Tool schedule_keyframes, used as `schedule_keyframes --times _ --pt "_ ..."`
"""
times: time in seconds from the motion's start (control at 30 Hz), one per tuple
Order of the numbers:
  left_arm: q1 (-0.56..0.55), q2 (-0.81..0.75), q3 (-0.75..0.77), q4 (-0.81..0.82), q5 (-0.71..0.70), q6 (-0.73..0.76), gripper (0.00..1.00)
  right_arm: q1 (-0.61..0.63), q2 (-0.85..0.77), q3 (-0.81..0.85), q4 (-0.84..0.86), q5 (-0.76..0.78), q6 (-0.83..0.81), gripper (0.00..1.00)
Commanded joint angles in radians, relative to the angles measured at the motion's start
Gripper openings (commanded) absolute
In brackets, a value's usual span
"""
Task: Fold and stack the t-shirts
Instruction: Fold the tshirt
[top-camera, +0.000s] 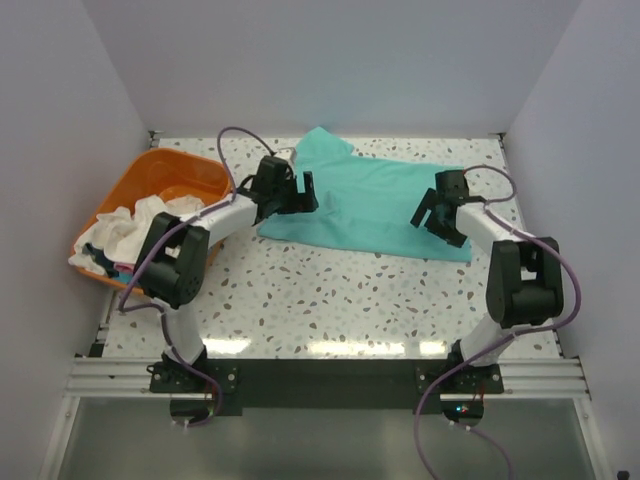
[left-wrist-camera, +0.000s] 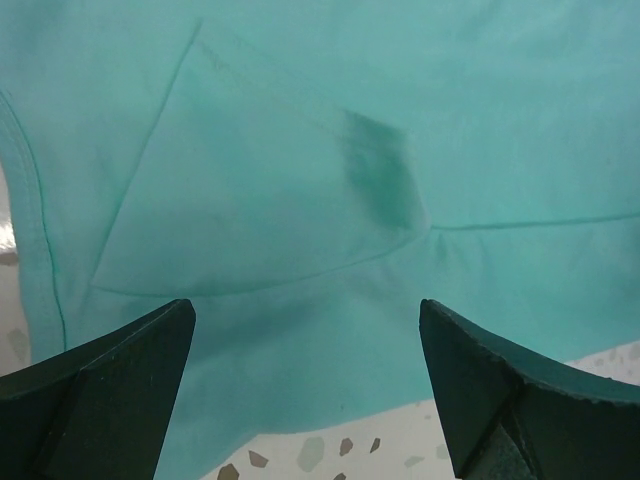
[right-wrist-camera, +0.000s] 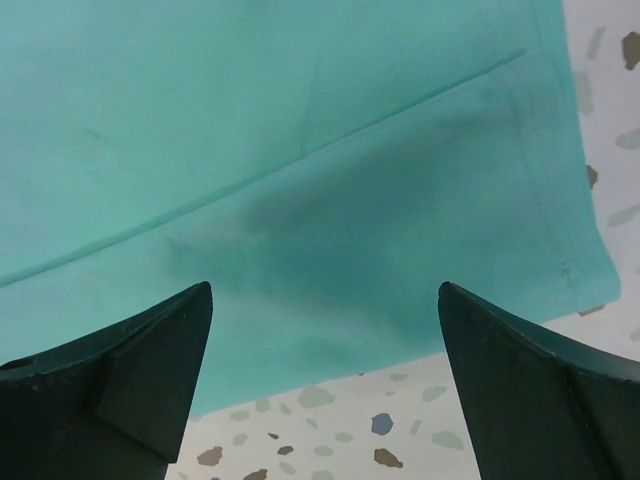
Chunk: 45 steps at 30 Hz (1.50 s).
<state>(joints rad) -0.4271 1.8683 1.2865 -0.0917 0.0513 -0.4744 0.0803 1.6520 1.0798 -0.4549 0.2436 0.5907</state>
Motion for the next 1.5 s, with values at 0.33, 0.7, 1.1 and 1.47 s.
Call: schedule_keyframes --times 0.33,0.7,1.1,1.47 --pt "0.004 -0.038 -0.32 -0.008 0.009 -0.116 1.0 0.004 -0.021 -0.199 0.05 -0.136 -0.134 0.99" --pt "-0.105 -0.518 -0.728 -0.195 -0.099 -0.263 1.0 0.013 -0.446 -0.53 -0.112 -0.204 -0.01 0.99" --pt "-0.197 -0.742 -0.574 -0.41 -0.3 -0.316 1.0 0.032 -0.755 -0.384 -0.301 -0.148 0.022 0.99" --pt "-0.053 -0.186 0.107 -0.388 -0.311 -0.086 1.0 0.024 -0.355 -0.014 -0.203 0.013 -0.074 0.99"
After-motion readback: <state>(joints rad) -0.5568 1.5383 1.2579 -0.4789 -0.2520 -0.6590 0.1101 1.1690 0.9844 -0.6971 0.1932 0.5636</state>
